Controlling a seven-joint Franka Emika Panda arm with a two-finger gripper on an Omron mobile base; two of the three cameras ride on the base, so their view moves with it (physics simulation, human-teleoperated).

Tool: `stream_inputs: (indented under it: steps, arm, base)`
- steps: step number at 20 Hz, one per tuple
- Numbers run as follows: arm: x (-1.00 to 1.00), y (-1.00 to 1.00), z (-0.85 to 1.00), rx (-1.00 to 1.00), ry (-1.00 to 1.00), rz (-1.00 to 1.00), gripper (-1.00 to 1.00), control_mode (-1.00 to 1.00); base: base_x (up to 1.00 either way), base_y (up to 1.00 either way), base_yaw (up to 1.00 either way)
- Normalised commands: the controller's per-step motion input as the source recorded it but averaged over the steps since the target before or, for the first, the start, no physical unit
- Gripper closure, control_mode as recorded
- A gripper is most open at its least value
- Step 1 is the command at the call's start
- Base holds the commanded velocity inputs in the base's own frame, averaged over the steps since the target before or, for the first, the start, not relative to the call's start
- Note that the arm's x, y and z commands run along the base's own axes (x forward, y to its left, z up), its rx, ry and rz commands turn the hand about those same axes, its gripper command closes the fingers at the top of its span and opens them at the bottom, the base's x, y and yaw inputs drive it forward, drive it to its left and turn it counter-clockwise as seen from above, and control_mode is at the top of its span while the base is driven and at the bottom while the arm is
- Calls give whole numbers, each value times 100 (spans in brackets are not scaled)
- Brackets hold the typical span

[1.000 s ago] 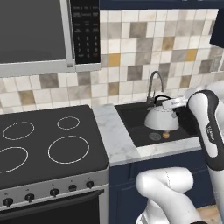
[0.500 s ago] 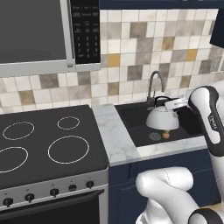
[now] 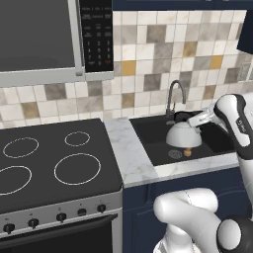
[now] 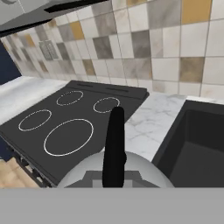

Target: Open the cabinet, pick the kettle from the cabinet, and place it in the sink.

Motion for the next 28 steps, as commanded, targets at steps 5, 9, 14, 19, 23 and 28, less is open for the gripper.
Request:
stream_inputs:
  steps: [5,9,14,19,23,28]
  arm:
    - [25,-19,-19,0,0,8,100,-100]
    - [25,-23,-14,0,0,6,100,-100]
    - [11,-17,-19,0,0,1,100,-100]
    - [19,-6,-21,0,0,0,100,-100]
    - [24,-6,-19,0,0,0,100,-100]
    - [28,-1,-16,0,0,0,100,-100]
  base:
    - [0,0,0]
    - [0,0,0]
    - [0,0,0]
    - [0,0,0]
    - [0,0,0]
    - [0,0,0]
